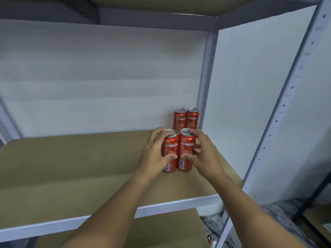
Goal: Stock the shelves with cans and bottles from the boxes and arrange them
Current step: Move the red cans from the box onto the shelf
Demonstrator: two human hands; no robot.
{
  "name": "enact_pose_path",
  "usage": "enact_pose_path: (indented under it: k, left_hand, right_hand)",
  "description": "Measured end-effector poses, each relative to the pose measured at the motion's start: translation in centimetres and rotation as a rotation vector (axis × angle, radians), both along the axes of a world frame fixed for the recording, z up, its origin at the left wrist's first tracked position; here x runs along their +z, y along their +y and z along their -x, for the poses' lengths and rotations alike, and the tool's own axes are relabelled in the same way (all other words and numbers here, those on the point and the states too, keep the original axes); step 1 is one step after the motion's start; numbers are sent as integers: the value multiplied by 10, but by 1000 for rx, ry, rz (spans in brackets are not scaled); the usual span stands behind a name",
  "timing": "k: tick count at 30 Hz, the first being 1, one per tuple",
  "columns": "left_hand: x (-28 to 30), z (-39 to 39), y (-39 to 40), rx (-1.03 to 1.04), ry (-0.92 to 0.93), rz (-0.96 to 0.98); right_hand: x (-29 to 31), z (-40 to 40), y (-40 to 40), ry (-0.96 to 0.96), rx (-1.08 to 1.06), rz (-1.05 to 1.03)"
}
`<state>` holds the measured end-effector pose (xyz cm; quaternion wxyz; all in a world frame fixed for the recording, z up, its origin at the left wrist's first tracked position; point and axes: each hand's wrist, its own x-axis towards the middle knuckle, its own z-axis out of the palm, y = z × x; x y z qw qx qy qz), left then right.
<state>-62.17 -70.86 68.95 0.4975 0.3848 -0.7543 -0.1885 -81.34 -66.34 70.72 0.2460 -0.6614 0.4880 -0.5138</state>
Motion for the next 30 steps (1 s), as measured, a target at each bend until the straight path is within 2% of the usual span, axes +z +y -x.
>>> enact_pose_path:
  k: [9,15,23,30]
  left_hand:
    - [6,17,-52,99,-100,-32]
    - [4,20,-76,95,-99,-5]
    - [-1,23,-83,101,-90,5]
    - [-15,17,-55,142,-139,-142]
  right_hand:
    - [-19,7,-78,142,-129,10]
    - [-23,8,-108,130,-166,-25]
    - [-20,4,-110,133,-199,-21]
    - [-16,-5,-76,51,-199,-159]
